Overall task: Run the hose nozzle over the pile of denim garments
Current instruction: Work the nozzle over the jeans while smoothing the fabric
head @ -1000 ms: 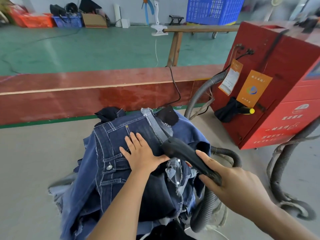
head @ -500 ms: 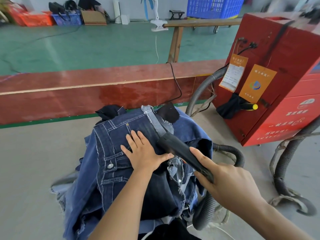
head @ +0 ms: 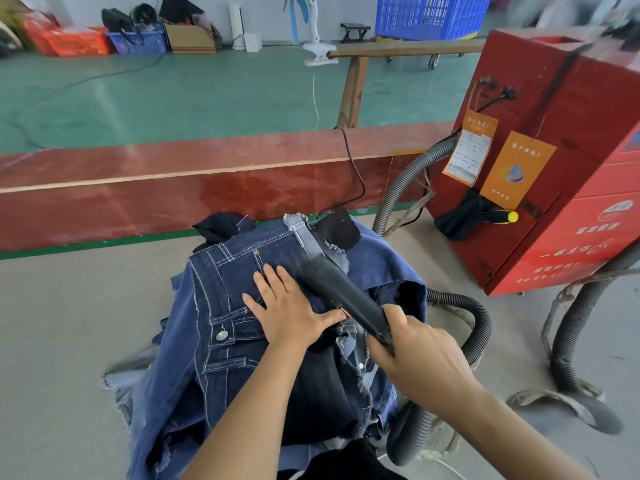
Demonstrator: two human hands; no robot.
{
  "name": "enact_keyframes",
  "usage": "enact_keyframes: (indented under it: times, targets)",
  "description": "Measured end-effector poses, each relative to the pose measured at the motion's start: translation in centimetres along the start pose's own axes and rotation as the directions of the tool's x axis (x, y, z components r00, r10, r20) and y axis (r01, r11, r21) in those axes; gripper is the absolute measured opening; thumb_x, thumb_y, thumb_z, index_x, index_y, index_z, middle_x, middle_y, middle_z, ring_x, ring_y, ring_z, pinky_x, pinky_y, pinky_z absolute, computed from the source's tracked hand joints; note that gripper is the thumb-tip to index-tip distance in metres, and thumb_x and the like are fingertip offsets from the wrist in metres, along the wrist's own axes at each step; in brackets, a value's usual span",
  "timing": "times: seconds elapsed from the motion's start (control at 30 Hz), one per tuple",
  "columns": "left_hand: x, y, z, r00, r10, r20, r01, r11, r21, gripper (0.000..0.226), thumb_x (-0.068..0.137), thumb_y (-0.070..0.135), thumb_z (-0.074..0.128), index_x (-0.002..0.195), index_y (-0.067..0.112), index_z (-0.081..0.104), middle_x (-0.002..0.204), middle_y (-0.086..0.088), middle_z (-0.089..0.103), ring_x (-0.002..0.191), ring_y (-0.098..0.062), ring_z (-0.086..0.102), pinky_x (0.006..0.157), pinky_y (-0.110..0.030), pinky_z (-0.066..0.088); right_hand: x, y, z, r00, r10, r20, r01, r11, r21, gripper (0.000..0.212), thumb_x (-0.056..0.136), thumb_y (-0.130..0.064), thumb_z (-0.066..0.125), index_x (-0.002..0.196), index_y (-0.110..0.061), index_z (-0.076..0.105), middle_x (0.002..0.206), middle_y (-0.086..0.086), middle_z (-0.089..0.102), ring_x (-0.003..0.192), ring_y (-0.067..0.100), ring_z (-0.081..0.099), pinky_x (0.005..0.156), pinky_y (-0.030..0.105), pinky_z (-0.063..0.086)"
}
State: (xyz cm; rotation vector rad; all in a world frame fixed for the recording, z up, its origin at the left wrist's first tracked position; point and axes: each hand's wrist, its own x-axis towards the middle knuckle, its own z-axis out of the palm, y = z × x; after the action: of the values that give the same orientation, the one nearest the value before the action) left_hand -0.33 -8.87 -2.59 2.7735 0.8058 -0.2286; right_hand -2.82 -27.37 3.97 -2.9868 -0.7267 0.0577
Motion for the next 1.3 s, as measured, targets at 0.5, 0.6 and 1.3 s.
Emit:
enact_keyframes:
  times: [0.5, 0.6, 1.3]
  targets:
    - [-0.1, -0.4, -0.4, 1.000, 0.022, 0.010, -0.021, 0.998, -0.062, 0.145, 0.052, 0.097, 0.038, 0.151, 0.007, -0.016, 0.160, -0.011, -0.020, 0.146, -0.031, -0.019, 0.114, -0.060, -0.007, 3.5, 0.5, -5.8, 0.977, 0.125, -0.173, 0.057, 0.625, 0.779, 0.060, 0.080, -0.051, 0.061, 0.131, -0.066, 0.033, 0.089, -0.017, 0.067, 0.073, 0.014, 0.066, 0.076, 0.042, 0.057]
    - [0.3, -1.1, -1.0, 1.000, 0.024, -0.005, -0.024, 0.985, -0.169, 0.138, 0.051, 0.097, 0.028, 0.154, 0.011, -0.007, 0.162, -0.006, -0.014, 0.148, -0.026, -0.015, 0.116, -0.056, -0.005, 2.1, 1.5, -7.3, 0.961, 0.136, -0.242, 0.117, 0.592, 0.798, 0.061, 0.085, -0.048, 0.061, 0.119, -0.081, 0.024, 0.088, -0.021, 0.067, 0.066, 0.012, 0.062, 0.075, 0.045, 0.056]
    - [-0.8, -0.3, -0.1, 0.999, -0.019, -0.036, 0.018, 0.999, -0.037, 0.142, 0.059, 0.087, 0.056, 0.150, 0.005, -0.016, 0.159, -0.012, -0.022, 0.145, -0.031, -0.023, 0.114, -0.059, -0.008, -2.6, 0.4, -0.3, 0.998, -0.029, -0.052, 0.040, 0.975, 0.218, 0.064, 0.092, -0.066, 0.031, 0.112, -0.076, -0.030, 0.071, -0.013, 0.049, 0.075, 0.007, 0.058, 0.060, 0.019, 0.043]
